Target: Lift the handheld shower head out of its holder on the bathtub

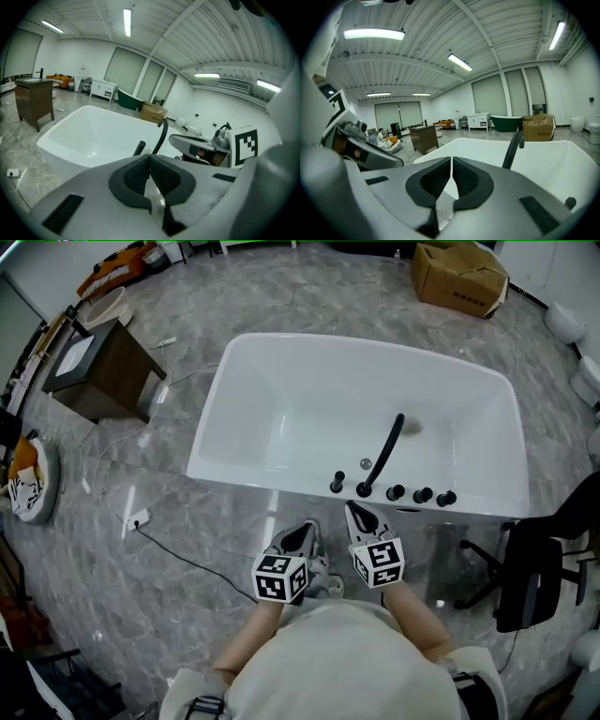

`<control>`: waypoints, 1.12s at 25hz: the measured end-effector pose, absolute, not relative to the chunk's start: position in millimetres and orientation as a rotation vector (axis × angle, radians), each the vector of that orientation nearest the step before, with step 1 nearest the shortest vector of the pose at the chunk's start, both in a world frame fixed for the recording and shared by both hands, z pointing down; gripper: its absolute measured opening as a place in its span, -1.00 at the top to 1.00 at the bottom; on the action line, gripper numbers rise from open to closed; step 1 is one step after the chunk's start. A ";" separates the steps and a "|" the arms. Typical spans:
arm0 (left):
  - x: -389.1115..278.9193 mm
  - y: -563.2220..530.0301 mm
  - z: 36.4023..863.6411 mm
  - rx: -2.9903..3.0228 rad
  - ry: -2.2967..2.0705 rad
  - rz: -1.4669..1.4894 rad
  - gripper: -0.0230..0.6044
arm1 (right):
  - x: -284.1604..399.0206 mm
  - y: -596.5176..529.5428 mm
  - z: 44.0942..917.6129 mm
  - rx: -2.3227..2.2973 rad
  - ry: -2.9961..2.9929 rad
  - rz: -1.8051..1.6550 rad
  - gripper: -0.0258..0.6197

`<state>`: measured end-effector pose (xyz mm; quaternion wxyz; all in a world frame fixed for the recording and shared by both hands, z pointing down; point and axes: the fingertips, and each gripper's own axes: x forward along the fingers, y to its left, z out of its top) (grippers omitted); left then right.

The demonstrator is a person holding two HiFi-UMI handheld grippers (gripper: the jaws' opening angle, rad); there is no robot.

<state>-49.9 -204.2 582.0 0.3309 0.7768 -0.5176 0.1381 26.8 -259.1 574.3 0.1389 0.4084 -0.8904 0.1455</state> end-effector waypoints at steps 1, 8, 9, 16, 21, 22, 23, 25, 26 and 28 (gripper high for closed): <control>-52.1 -206.4 584.4 2.023 -1.355 0.357 0.86 | 24.5 -260.9 580.8 1.177 -2.565 0.423 0.85; -68.8 -218.2 603.7 1.977 -1.359 0.356 0.86 | 18.3 -278.4 640.0 1.212 -2.463 0.519 0.85; -71.5 -220.3 606.1 1.971 -1.361 0.355 0.86 | 18.3 -281.9 648.9 1.222 -2.448 0.539 0.85; -85.0 -233.3 618.5 1.929 -1.359 0.349 0.86 | 14.9 -301.8 698.6 1.222 -2.368 0.629 0.49; -94.4 -243.8 622.9 1.915 -1.361 0.358 0.86 | 6.8 -315.1 724.3 1.210 -2.320 0.692 0.22; -95.7 -246.4 623.4 1.914 -1.361 0.359 0.86 | 5.4 -317.4 729.8 1.203 -2.307 0.697 0.21; -96.6 -249.0 624.3 1.912 -1.362 0.360 0.86 | 4.8 -319.7 735.5 1.198 -2.293 0.699 0.21; -98.5 -253.4 626.6 1.906 -1.364 0.361 0.86 | 5.1 -324.2 747.1 1.197 -2.265 0.704 0.21; -99.9 -255.4 627.8 1.901 -1.365 0.362 0.86 | 5.5 -326.7 752.5 1.200 -2.252 0.711 0.21; -103.4 -259.6 630.4 1.892 -1.366 0.367 0.86 | 5.6 -333.1 761.0 1.206 -2.226 0.728 0.21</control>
